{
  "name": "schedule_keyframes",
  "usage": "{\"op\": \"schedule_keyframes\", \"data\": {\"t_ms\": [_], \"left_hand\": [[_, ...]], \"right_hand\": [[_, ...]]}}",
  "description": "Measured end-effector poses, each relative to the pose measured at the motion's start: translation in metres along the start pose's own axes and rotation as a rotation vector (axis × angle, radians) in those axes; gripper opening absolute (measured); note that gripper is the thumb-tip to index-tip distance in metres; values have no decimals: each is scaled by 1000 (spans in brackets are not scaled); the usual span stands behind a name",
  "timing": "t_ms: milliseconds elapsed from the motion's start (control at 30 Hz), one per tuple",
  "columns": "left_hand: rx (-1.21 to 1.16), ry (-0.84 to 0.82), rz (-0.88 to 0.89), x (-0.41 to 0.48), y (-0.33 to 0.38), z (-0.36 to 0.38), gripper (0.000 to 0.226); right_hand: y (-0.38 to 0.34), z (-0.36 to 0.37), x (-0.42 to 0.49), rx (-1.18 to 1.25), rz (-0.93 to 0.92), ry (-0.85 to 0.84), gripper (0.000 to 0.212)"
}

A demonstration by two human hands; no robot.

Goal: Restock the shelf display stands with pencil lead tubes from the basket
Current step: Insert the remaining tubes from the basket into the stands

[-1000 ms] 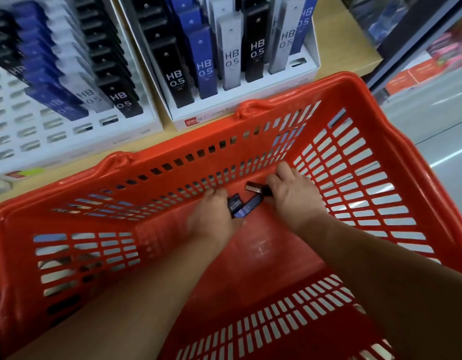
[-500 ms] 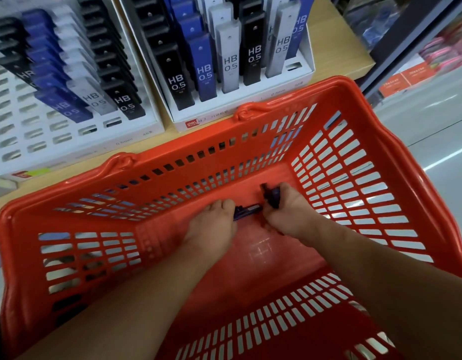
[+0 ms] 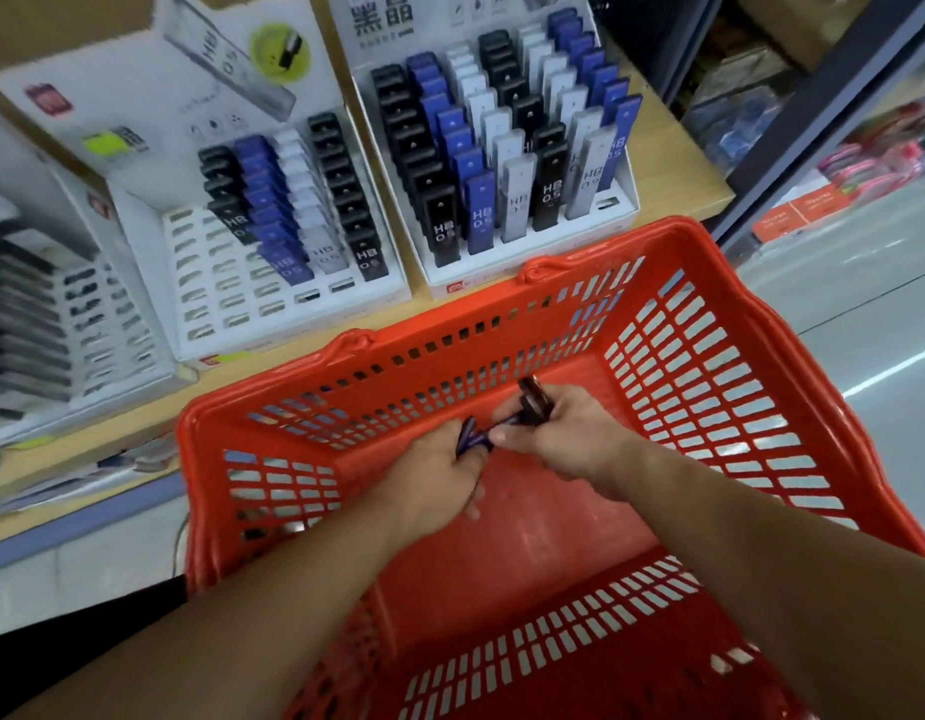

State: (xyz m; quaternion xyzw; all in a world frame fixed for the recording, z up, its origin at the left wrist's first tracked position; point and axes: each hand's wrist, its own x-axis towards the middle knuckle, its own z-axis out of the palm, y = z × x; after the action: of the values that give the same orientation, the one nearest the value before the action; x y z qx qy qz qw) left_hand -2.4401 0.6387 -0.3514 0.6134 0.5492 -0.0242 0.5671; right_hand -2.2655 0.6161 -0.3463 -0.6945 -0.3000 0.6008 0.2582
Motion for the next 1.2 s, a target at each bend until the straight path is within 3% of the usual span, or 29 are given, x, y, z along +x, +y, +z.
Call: {"op": "schedule_keyframes", "data": {"t_ms": [133,367,633,833,933,1200], "left_hand": [[-230,-12,25,-54,32,-46,14],[-241,14,169,-144,80,-125,11],[-378,310,214,-188,103,-216,13],[-193,599,166,-151,81,-256,16],[29,603,216,-115,72,-259,18],[318,604,280,-73,55,-251,30]], "right_hand": [[-46,-12,-33,-45,-31,6,18],[-150,-2,-109,21,-164,-106,18],[-226,53,-130,-95,-252,-141,29],[-237,72,-85,-81,-327,42,33],[-237,74,-63,-46,-360,79,36],[-222,65,-41,120,-321,-10,24]]}}
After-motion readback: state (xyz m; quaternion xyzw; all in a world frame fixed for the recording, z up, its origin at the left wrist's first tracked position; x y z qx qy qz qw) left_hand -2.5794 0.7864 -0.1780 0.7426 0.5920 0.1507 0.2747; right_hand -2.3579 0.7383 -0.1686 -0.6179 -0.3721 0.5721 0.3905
